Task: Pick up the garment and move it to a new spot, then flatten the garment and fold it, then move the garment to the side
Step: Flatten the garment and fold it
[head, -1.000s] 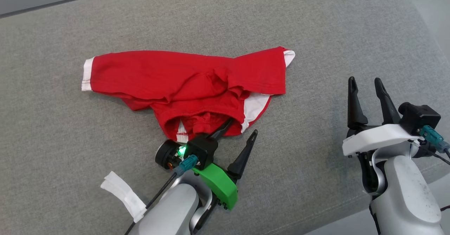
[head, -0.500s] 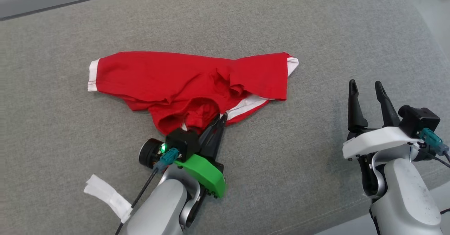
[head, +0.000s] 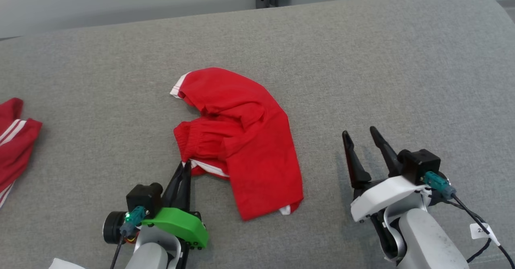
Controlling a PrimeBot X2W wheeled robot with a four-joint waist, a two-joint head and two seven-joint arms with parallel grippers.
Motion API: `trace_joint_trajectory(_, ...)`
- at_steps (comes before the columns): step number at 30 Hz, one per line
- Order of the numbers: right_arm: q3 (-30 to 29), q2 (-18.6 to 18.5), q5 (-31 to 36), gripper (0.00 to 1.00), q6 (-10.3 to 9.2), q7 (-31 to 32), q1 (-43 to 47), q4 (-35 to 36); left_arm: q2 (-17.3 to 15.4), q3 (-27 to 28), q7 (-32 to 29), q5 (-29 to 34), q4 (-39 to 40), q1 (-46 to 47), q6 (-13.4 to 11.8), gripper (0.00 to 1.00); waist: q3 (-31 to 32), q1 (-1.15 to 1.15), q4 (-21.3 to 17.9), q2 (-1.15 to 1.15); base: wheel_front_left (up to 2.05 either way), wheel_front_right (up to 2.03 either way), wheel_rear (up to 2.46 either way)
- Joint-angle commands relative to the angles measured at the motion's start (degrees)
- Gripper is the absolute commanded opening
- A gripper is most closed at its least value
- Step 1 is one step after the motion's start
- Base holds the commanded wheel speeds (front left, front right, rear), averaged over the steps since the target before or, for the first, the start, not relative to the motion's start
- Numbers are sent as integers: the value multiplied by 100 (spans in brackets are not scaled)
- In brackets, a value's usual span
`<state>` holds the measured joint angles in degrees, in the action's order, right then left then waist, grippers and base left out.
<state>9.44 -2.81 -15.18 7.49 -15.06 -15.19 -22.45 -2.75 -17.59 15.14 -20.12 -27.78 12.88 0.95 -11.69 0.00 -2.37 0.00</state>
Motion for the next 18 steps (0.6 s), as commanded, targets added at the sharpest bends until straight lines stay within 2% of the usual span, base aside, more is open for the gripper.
trace_joint_trajectory(1, 111, -20, -77, 100, 1, -17, 114, -21, -26, 127, 2, 151, 2, -97, -7, 0, 388, 0, 423, 0, 0, 0, 0)
trace_joint_trajectory(4, 436, -20, -121, 100, 1, -17, 123, -33, -23, 432, 2, 285, -27, -160, 19, 0, 429, 0, 494, 0, 0, 0, 0)
trace_joint_trajectory(5, 534, -19, -125, 100, 1, -17, 119, -46, -22, 480, 2, 312, -27, -167, 30, 28, 435, 0, 510, 0, 0, 0, 0)
trace_joint_trajectory(7, 810, -19, -151, 100, 1, -17, 96, -52, -21, 551, 1, 311, -28, -192, 36, 100, 447, 0, 555, 0, 0, 0, 0)
trace_joint_trajectory(15, 2128, -19, -225, 100, 1, -17, -273, -176, -22, 318, 1, 107, 15, -419, -49, 100, 572, 0, 913, 0, 0, 0, 0)
trace_joint_trajectory(18, 2446, -22, -275, 100, 1, -17, -539, -370, -22, 197, 2, 85, -15, -496, -34, 100, 612, 0, 1126, 0, 0, 0, 0)
